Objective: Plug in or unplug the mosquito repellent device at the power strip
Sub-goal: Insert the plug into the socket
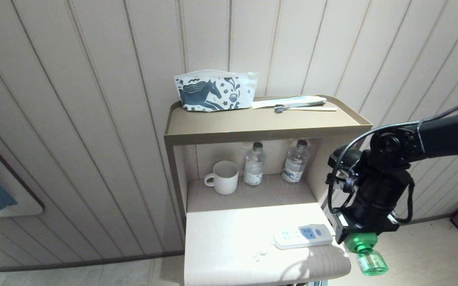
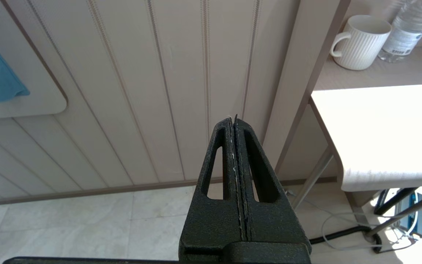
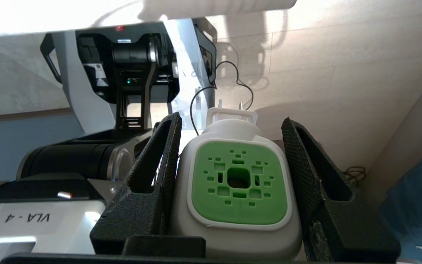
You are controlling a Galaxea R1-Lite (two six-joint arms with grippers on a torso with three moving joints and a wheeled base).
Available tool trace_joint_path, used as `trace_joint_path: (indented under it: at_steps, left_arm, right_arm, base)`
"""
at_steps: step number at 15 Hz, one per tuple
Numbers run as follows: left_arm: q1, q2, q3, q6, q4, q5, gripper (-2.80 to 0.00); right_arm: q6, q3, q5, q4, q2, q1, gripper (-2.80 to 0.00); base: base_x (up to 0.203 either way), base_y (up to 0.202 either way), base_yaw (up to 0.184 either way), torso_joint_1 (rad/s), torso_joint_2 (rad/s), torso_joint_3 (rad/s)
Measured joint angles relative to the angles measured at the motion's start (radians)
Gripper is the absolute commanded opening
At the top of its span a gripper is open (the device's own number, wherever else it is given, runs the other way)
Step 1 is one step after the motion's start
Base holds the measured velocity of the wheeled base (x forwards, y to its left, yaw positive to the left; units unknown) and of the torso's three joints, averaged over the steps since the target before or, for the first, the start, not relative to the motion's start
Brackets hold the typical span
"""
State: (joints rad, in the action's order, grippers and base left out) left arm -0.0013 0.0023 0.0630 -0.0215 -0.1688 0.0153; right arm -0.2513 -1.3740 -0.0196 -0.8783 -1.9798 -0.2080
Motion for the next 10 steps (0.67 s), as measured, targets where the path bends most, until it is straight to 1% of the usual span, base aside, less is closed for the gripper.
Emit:
trace_joint_path:
  at_steps: [5,10]
  left_arm:
    - [0.000,0.000,0.000,0.000,0.000,0.000,-2.80]
    - [0.000,0.000,0.000,0.000,0.000,0.000,-2.80]
  right_arm:
    - [0.073,-0.082,0.000,0.004,-0.099,0.021,-2.80]
    - [0.107,-0.157,0.001,0.033,-0.174,0.032,-2.80]
  base:
    - [0.000,0.000,0.000,0.000,0.00,0.000]
    - [0.000,0.000,0.000,0.000,0.00,0.000]
